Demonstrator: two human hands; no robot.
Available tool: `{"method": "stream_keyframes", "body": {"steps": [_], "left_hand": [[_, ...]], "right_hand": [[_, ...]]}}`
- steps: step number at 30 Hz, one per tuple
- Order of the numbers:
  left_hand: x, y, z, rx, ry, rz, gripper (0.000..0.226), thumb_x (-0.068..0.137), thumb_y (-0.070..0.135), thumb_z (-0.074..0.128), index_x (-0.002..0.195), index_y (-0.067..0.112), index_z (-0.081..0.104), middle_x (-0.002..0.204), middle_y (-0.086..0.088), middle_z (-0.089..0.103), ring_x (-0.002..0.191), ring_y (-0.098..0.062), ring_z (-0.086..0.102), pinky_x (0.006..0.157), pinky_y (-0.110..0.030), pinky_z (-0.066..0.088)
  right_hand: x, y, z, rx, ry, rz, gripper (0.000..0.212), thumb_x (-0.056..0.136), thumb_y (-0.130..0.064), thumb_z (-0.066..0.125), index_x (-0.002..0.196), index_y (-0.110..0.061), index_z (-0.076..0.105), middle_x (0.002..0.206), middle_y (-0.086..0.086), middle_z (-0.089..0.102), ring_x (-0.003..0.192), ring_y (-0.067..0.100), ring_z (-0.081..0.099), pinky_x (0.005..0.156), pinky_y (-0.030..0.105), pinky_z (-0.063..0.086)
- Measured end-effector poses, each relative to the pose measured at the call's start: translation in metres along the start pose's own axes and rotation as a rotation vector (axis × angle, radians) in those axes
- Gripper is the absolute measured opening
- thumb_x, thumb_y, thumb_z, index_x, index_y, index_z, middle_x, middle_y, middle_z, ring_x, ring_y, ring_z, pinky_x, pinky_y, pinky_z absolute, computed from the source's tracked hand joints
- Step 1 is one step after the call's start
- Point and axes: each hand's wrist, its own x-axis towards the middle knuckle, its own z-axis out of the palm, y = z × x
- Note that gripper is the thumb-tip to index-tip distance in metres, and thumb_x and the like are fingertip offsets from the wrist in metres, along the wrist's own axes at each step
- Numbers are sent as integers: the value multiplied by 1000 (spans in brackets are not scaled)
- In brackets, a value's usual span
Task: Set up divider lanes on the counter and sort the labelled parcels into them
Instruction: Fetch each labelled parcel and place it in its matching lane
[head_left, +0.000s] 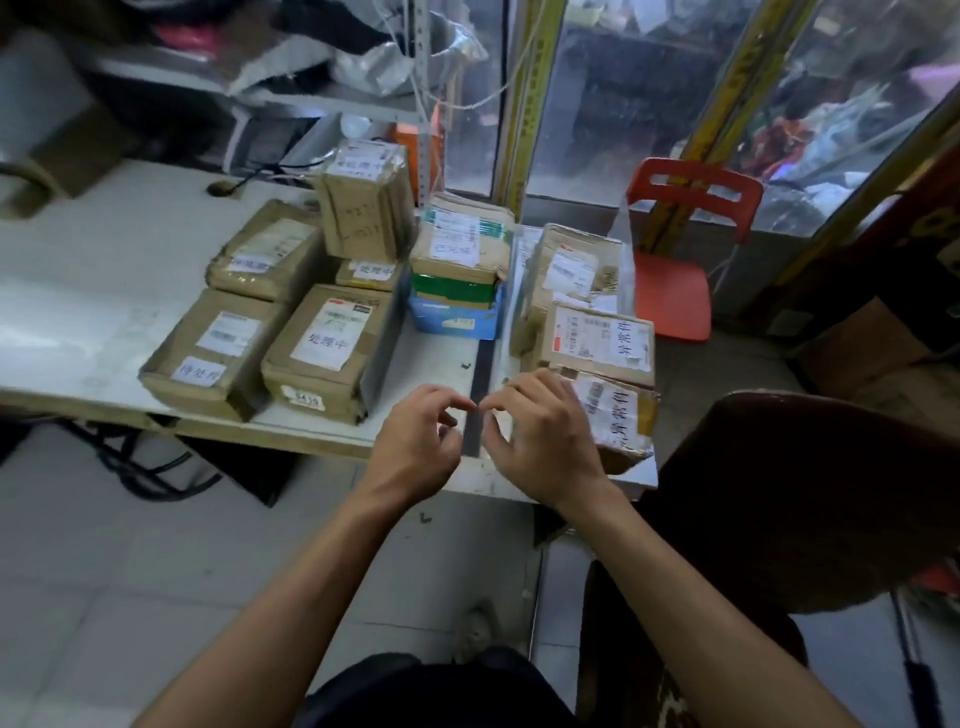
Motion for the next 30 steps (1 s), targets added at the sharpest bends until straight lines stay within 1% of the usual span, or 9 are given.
{"method": "stream_keyframes", "body": {"steps": [2, 5, 6, 8, 11, 15, 20, 24, 30], "left_hand": [[-12, -23, -35, 27, 131, -64, 33, 85, -1, 58, 106, 19, 75, 108, 2, 70, 89, -12, 66, 82, -36, 58], [-40, -64, -106, 176, 265, -195, 35, 87, -1, 55, 108, 19, 75, 111, -1, 71, 100, -18, 65, 87, -33, 53], [-51, -80, -133, 223, 289, -255, 38, 87, -1, 53, 110, 20, 75, 113, -1, 71, 104, -21, 64, 88, -33, 52], [-78, -113, -191, 325, 319, -372, 41, 87, -2, 52, 112, 23, 74, 119, -1, 68, 111, -26, 61, 91, -40, 54], [-125, -159, -274, 528, 292, -493, 47, 84, -2, 54, 116, 27, 71, 121, 0, 63, 116, -29, 58, 90, -45, 54], [-184, -206, -364, 684, 279, -646, 42, 92, 7, 54, 129, 24, 65, 130, -3, 60, 125, -30, 52, 93, -45, 53], [-227, -255, -444, 751, 339, -725, 39, 91, 11, 58, 127, 22, 67, 127, -8, 63, 120, -32, 56, 92, -43, 53], [-222, -298, -489, 784, 378, -767, 38, 90, 11, 57, 124, 23, 68, 124, -6, 64, 118, -29, 57, 90, -41, 52], [-166, -377, -558, 788, 373, -786, 38, 91, 12, 54, 125, 26, 67, 125, -1, 64, 119, -24, 55, 89, -38, 53]], "right_hand": [[24, -34, 19, 44, -94, 11, 15, 88, -22, 65, 97, -16, 75, 91, -2, 69, 84, 15, 61, 74, 33, 53], [66, -96, 55, 35, -234, -74, 18, 90, -24, 62, 103, -19, 75, 95, -2, 69, 88, 19, 64, 73, 34, 54], [81, -119, 68, 28, -299, -124, 21, 92, -24, 60, 107, -19, 74, 100, -1, 68, 92, 19, 63, 76, 34, 53], [108, -171, 94, -4, -398, -245, 27, 95, -26, 54, 116, -20, 71, 109, 1, 66, 100, 20, 60, 80, 34, 50], [137, -247, 137, -121, -495, -398, 31, 96, -25, 50, 122, -19, 66, 116, 4, 65, 106, 24, 59, 86, 38, 51], [164, -331, 187, -210, -568, -509, 30, 96, -24, 50, 123, -19, 64, 120, 6, 62, 113, 28, 56, 89, 40, 49], [201, -412, 233, -205, -575, -560, 35, 96, -20, 45, 126, -19, 63, 123, 5, 61, 117, 27, 52, 94, 40, 44], [239, -462, 274, -207, -602, -609, 36, 96, -23, 46, 128, -19, 62, 123, 5, 62, 116, 26, 52, 92, 38, 43], [322, -526, 350, -212, -604, -612, 35, 99, -27, 46, 130, -21, 59, 128, 3, 60, 122, 25, 49, 99, 38, 41]]}}
